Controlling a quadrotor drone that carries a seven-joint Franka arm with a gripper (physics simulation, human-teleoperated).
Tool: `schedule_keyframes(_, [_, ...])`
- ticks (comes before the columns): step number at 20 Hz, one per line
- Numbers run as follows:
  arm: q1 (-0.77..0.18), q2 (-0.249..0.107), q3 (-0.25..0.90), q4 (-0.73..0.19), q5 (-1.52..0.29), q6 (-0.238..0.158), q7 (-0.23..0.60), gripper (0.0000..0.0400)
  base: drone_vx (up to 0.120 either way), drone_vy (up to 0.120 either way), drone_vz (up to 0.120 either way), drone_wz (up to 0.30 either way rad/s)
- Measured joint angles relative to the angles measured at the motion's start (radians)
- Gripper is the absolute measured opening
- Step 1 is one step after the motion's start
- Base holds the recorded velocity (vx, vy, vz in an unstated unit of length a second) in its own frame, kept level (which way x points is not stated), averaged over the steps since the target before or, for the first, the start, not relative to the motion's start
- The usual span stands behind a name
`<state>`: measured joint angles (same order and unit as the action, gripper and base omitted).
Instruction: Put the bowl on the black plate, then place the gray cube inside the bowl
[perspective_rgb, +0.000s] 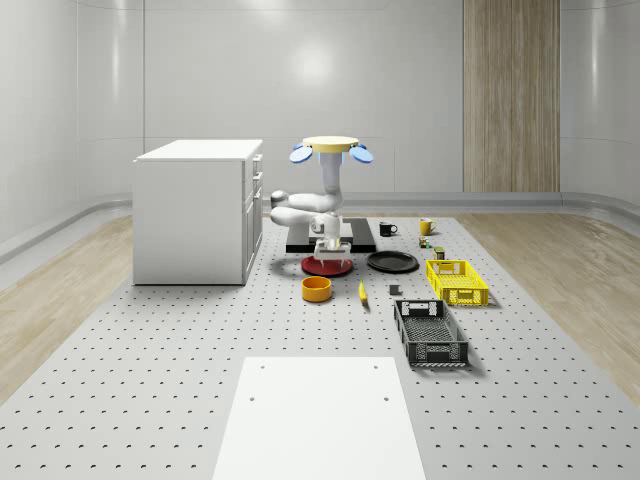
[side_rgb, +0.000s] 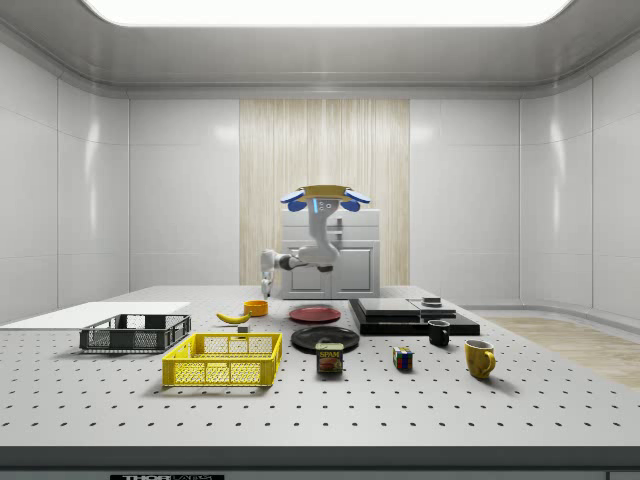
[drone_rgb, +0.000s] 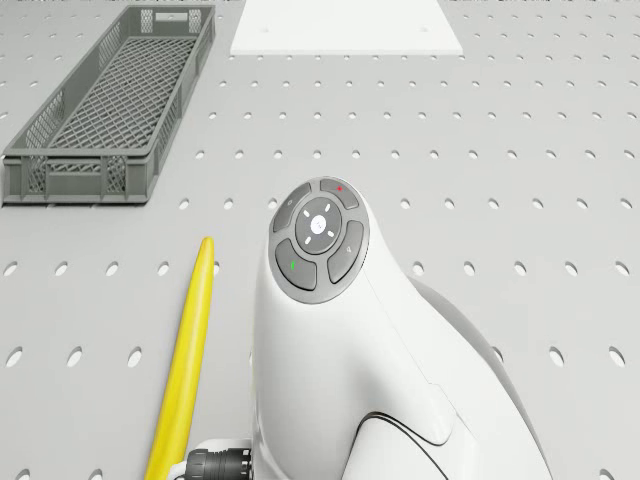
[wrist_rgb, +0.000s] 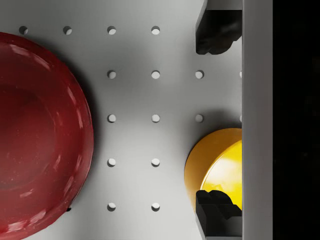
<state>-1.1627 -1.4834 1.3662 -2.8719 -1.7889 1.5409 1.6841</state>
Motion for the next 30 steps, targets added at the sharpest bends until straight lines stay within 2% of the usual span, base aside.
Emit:
schedule_keyframes(6, [-0.002, -0.01, 0.001, 0.0, 0.004, 0.009, 0.002, 0.04, 0.12, 0.0, 0.0, 0.0])
schedule_keyframes(11, [-0.004, -0.017, 0.003, 0.001, 0.007, 0.016, 0.003, 0.04, 0.12, -0.056, 0.0, 0.0])
schedule_keyframes(21, [-0.016, -0.033, -0.088, 0.021, -0.076, 0.061, 0.003, 0.04, 0.0, 0.0, 0.0, 0.0])
schedule_keyframes(30, [-0.059, -0.028, -0.146, 0.069, -0.131, 0.088, 0.005, 0.04, 0.0, 0.0, 0.0, 0.0])
